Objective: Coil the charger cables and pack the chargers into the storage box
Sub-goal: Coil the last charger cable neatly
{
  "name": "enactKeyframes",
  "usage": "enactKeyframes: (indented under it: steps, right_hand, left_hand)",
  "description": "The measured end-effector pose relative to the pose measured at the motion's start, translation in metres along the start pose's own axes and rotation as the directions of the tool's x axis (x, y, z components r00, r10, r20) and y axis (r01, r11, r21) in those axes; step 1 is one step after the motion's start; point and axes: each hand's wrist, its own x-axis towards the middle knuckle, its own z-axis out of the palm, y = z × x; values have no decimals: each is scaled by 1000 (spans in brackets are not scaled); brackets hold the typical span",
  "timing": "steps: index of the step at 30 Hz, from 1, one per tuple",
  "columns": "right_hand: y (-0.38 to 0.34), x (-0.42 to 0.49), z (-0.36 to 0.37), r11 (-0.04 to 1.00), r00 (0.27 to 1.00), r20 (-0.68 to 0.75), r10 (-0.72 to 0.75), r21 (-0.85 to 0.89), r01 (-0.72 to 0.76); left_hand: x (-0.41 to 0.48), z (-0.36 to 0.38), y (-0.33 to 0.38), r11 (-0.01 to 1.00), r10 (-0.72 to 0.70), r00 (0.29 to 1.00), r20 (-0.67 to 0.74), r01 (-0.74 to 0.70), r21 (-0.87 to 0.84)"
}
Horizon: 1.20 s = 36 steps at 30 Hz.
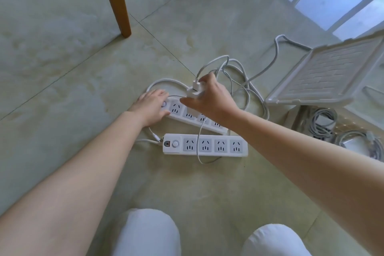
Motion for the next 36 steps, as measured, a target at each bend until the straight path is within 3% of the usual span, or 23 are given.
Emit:
enactKeyframes:
  steps: [3, 7, 10, 14, 18, 21, 23, 26, 30, 32, 34, 36]
  right_hand:
    - [-7, -12, -20, 991, 995, -6, 104, -86, -104]
    - [-23, -24, -41, 978, 978, -6, 207, -18, -207]
    - [-36, -39, -57, 960, 960, 12, 281, -6, -281]
    - [-46, -73, -80, 938, 943, 40, 330, 102, -332]
    - [-61, -107, -101, 933, 940, 44, 339, 108, -342]
    - [-77, -132, -110, 911, 938, 19, 347, 232, -342]
    - [-85, -143, -113, 920, 954, -18, 301, 269, -285]
    - [-95, -165, -120, 979, 979, -131, 155, 155, -134]
    - [-92, -188, -135, 990, 921, -367, 132, 93, -105]
    - [-92, -197, -143, 997, 906, -417, 72, 45, -58]
    - [-97, -213, -148, 999, 904, -426, -42, -6, 44]
    - [-102, -220, -150, 990, 895, -425, -134, -12, 142]
  left_hand:
    - [-17, -21, 23, 997, 58, 996, -75, -61, -49]
    - [-45, -54, 71, 969, 235, 967, -96, -241, -54]
    - [-66, -73, 102, 943, 206, 974, -93, -223, -248]
    - [-99, -91, 131, 749, 184, 982, -36, -164, -642]
    - [-132, -106, 160, 526, 217, 976, 28, -93, -845]
    - [-147, -117, 174, 545, 149, 988, -49, -123, -829]
    - [-156, -126, 180, 557, 95, 987, -126, -157, -815]
    - [-176, -146, 187, 500, 81, 987, -138, -160, -851]
    - [-211, -169, 190, 491, 128, 989, -76, -130, -861]
    - [-229, -179, 191, 482, 175, 984, -44, -125, -867]
    - [-250, -190, 193, 414, 219, 974, -53, -142, -899]
    - [-261, -201, 197, 280, 240, 966, -97, -165, -946]
